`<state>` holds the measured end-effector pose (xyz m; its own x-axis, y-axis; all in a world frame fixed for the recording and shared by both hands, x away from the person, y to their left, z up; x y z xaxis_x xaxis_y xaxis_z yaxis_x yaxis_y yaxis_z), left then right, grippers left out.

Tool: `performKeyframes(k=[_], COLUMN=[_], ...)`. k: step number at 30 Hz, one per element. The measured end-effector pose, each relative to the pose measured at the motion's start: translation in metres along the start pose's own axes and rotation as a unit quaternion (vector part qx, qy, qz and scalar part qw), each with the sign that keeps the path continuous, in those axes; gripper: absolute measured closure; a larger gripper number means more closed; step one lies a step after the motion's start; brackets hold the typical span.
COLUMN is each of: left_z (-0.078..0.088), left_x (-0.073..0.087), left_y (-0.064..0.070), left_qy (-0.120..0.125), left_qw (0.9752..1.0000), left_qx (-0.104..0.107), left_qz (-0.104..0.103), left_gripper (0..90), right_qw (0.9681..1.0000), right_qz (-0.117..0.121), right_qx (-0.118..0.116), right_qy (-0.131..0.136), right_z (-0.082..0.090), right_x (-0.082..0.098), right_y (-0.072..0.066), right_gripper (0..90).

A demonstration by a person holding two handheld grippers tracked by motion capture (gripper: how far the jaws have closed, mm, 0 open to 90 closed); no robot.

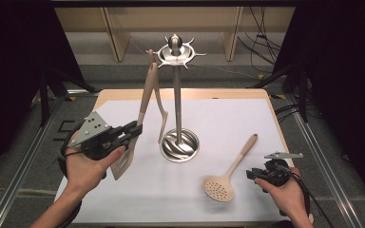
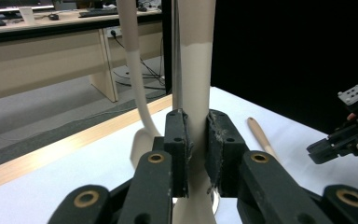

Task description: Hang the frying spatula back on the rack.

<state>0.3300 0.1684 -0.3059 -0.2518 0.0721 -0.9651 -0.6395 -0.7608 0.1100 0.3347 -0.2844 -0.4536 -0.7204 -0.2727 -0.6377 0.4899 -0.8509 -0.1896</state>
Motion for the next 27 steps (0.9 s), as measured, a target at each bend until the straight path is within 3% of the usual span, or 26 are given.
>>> performKeyframes(k=[1,3,6,7,9,14,15,16,20,23,25,26,27], left_z=[0.0,-0.001,-0.003,-0.004,-0.006,-0.011,-0.012,-0.013,-0.018,-0.021,-0.024,-0.026,-0.027], left_x=[0.0,0.0,-0.001,-0.001,-0.001,-0.001,-0.001,-0.001,-0.001,0.0,0.0,0.0,-0.001], left_y=[0.0,0.0,0.001,0.001,0.0,0.001,0.001,0.001,0.001,0.001,0.001,0.001,0.001], left_qy=[-0.001,-0.002,-0.006,-0.005,-0.007,-0.011,-0.011,-0.013,-0.015,-0.018,-0.02,-0.021,-0.022], left_qw=[1.0,1.0,1.0,1.0,0.9999,0.9999,0.9999,0.9999,0.9998,0.9997,0.9997,0.9996,0.9996], left_qx=[-0.001,-0.004,-0.004,-0.004,-0.005,-0.007,-0.008,-0.01,-0.012,-0.013,-0.014,-0.015,-0.015], left_qz=[0.0,-0.004,-0.004,-0.004,-0.007,-0.006,-0.005,-0.005,-0.007,-0.008,-0.008,-0.008,-0.01], left_gripper=[78.2,78.2,78.2,78.2,78.2,78.2,78.1,78.1,78.1,78.0,78.0,77.9,77.9], right_qw=[0.9997,0.9997,0.9999,0.9997,0.9997,0.9999,1.0,1.0,1.0,0.9999,0.9999,0.9999,1.0], right_qz=[0.006,0.006,0.007,0.005,0.006,-0.002,0.001,0.003,0.007,0.006,0.008,0.009,0.006], right_qx=[0.017,0.018,0.003,0.017,0.018,0.012,-0.003,0.007,-0.002,0.005,-0.004,0.008,0.002], right_qy=[0.017,0.017,0.006,0.016,0.017,0.007,-0.001,-0.002,0.004,0.011,0.005,0.003,0.005], right_z=[-0.003,-0.003,-0.001,-0.003,-0.003,-0.001,0.001,0.0,0.0,-0.001,0.0,0.0,0.0], right_x=[0.0,0.0,0.0,0.0,0.0,0.0,0.0,0.0,0.0,0.0,0.0,0.0,0.0], right_y=[0.0,0.0,0.001,0.0,0.001,-0.001,0.001,0.001,0.001,0.001,0.002,0.002,0.002], right_gripper=[68.8,68.8,68.9,68.9,68.9,68.9,69.0,69.0,69.0,69.0,69.0,69.0,69.0])
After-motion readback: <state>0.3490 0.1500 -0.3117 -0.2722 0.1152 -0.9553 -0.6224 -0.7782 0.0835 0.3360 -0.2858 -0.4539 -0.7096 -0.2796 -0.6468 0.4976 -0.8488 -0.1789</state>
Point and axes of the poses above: each handheld gripper's, and its own axes: z roughly backward along the jaws, x roughly out of its underside, y roughly to its right, the point moved 1 cm from there along -z, roughly forward along the jaws, and after that the axes turned 7 degrees about z, right-handed, at the moved point
